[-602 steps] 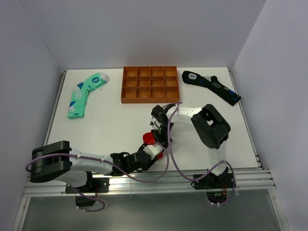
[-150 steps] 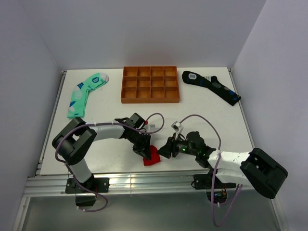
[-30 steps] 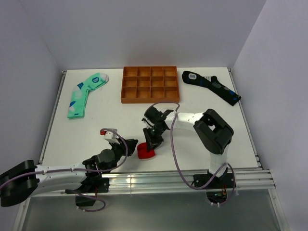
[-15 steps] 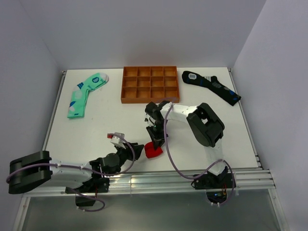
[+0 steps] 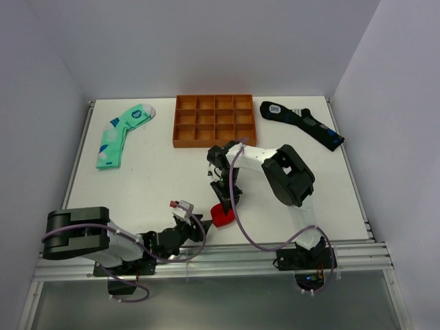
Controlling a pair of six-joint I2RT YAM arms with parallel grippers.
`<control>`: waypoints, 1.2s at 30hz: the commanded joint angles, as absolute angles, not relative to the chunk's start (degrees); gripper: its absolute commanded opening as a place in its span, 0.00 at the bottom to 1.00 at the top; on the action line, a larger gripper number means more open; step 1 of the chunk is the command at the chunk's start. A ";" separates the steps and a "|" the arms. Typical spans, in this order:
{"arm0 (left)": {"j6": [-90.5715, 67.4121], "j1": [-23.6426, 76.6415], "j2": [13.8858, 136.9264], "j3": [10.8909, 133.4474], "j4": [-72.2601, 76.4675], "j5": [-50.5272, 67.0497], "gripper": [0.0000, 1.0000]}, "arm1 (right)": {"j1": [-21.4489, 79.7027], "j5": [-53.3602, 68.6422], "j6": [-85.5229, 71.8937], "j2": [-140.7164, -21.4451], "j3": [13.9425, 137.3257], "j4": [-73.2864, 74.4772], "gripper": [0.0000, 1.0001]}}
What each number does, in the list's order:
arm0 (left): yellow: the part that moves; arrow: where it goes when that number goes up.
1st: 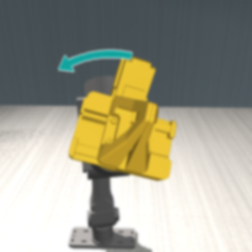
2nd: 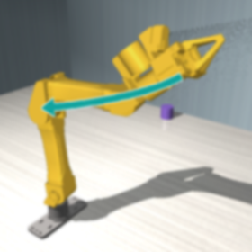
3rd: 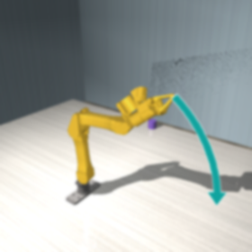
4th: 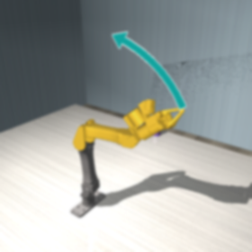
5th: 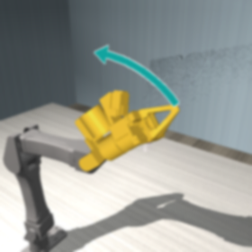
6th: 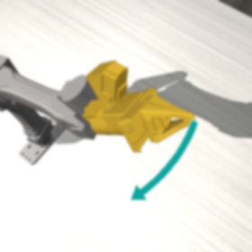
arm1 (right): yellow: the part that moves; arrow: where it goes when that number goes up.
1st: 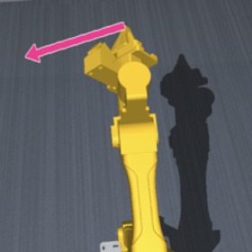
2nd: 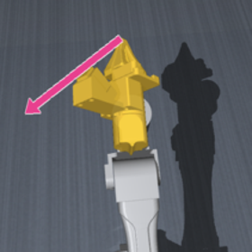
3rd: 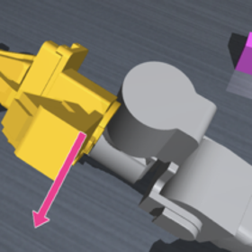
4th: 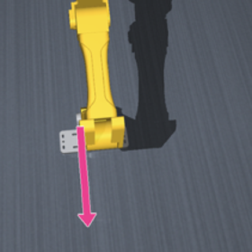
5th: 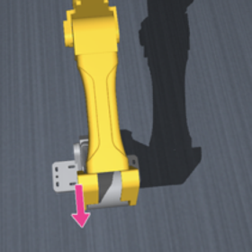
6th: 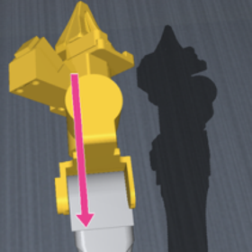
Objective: Roll the socks
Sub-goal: Roll the sock at the center of the board.
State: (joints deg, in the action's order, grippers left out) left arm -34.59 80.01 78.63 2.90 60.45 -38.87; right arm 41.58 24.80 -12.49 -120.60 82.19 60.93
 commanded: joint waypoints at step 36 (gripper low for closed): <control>-1.41 89.03 99.93 15.20 77.26 -46.49 0.72 | 40.96 13.80 -10.02 -124.01 81.12 59.50 0.14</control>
State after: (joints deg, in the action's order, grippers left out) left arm -4.23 88.49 99.02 13.45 72.93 -44.21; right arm 41.36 24.12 -12.08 -121.30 82.61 62.70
